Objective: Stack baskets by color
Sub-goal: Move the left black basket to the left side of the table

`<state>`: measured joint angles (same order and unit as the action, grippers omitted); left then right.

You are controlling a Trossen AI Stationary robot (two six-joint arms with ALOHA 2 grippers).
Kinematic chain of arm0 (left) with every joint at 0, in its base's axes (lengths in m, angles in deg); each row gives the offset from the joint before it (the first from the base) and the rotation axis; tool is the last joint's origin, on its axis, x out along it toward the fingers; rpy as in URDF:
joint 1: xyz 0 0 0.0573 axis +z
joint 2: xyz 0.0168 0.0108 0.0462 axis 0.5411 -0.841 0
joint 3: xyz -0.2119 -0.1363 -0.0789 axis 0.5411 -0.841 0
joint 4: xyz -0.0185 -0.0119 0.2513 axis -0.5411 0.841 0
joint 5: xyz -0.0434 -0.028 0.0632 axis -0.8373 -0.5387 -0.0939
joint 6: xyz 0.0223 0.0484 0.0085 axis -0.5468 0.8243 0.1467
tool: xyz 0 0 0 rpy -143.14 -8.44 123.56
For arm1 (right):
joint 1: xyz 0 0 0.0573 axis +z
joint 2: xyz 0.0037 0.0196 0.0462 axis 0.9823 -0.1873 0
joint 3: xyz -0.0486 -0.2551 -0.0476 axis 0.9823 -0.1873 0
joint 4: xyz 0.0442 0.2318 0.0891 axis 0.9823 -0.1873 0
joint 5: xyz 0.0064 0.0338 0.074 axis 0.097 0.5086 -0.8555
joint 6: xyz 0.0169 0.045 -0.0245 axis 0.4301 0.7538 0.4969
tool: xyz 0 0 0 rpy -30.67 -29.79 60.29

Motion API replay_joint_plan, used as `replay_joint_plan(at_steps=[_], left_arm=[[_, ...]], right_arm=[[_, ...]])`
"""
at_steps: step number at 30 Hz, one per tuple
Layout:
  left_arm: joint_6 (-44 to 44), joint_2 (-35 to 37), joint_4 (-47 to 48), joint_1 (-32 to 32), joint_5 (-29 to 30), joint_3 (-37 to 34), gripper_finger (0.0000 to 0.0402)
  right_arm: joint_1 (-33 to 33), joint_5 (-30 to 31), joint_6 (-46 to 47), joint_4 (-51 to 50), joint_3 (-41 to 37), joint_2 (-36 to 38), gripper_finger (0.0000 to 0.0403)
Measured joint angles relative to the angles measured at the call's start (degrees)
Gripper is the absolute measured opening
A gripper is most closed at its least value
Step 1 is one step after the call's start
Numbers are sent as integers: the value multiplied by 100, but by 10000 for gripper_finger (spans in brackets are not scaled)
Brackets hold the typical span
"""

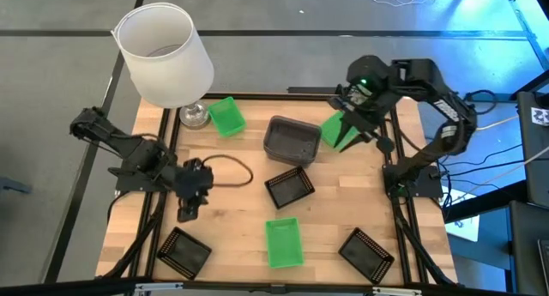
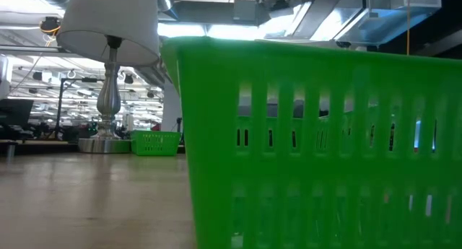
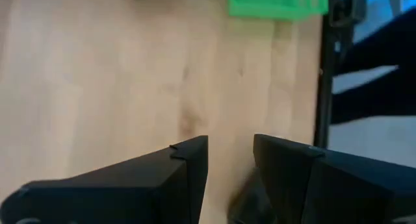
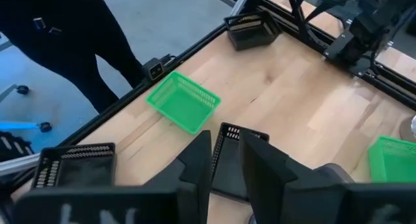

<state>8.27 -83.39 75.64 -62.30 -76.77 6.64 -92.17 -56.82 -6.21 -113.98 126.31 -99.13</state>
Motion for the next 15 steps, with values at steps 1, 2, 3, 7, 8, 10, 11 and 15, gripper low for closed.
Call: replay_joint_plan(at_steps=[1, 2, 3, 7, 8, 10, 11, 15], left_arm=[[-119, -25, -2, -135, -2, 0, 115], [-250, -55, -4, -275, 4, 0, 115], [-380, -99, -2, -419, 19, 0, 115], [-803, -290, -9, -955, 47, 0, 115], [-853, -349, -8, -1091, 54, 0, 115], [-930, -474, -9, -1362, 64, 0, 115], [-965, -541, -7, -1490, 64, 0, 115], [-1041, -772, -55, -1947, 67, -2, 115]], right_arm=[[23, -4, -3, -4, -79, 63, 81], [53, -7, -3, 5, -158, 114, 81], [91, -10, 1, 4, -223, 151, 81], [246, -15, 225, 24, -382, 234, 81], [294, -20, 283, 35, -408, 240, 81], [367, -15, 427, 52, -440, 232, 81], [410, -19, 436, 90, -473, 231, 81], [517, -17, 442, 164, -601, 224, 81]])
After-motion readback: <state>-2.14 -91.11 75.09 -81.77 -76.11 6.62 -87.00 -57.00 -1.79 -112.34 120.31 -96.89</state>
